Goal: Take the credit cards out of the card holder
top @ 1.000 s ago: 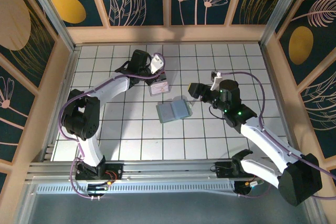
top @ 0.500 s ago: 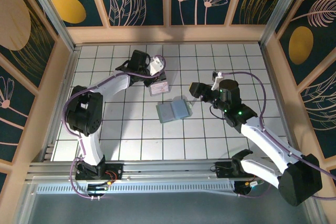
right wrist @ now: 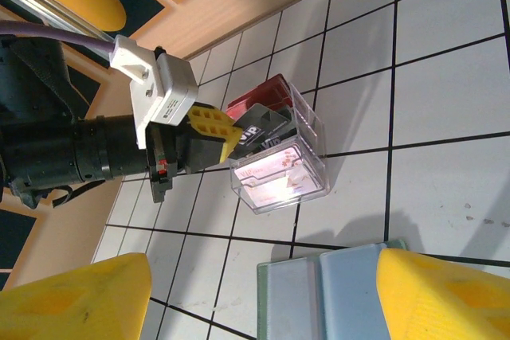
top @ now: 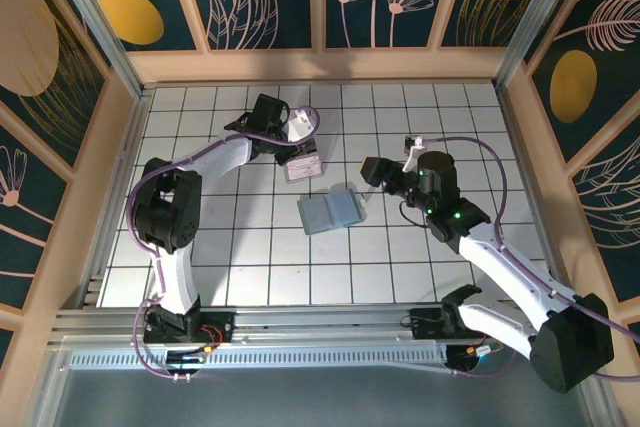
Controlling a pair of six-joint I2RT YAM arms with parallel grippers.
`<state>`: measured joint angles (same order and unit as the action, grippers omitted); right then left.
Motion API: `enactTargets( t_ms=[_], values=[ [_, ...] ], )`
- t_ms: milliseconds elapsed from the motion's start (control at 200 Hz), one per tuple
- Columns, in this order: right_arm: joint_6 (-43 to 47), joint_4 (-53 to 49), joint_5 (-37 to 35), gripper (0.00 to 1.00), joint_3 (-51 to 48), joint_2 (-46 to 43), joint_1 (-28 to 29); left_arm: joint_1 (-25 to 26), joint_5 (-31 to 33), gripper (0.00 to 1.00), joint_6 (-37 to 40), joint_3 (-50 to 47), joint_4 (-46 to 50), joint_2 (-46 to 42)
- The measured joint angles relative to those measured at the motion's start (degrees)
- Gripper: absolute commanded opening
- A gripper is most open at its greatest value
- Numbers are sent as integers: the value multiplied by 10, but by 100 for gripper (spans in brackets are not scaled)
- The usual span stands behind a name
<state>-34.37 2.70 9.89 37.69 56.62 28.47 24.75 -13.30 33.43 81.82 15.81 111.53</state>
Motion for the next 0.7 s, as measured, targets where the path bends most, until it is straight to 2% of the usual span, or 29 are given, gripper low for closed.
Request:
enactTargets(
  t_ms=[701],
  values=[
    [0,0,2,75,0,0,0,0,-6,5,40,70,80,45]
  ],
)
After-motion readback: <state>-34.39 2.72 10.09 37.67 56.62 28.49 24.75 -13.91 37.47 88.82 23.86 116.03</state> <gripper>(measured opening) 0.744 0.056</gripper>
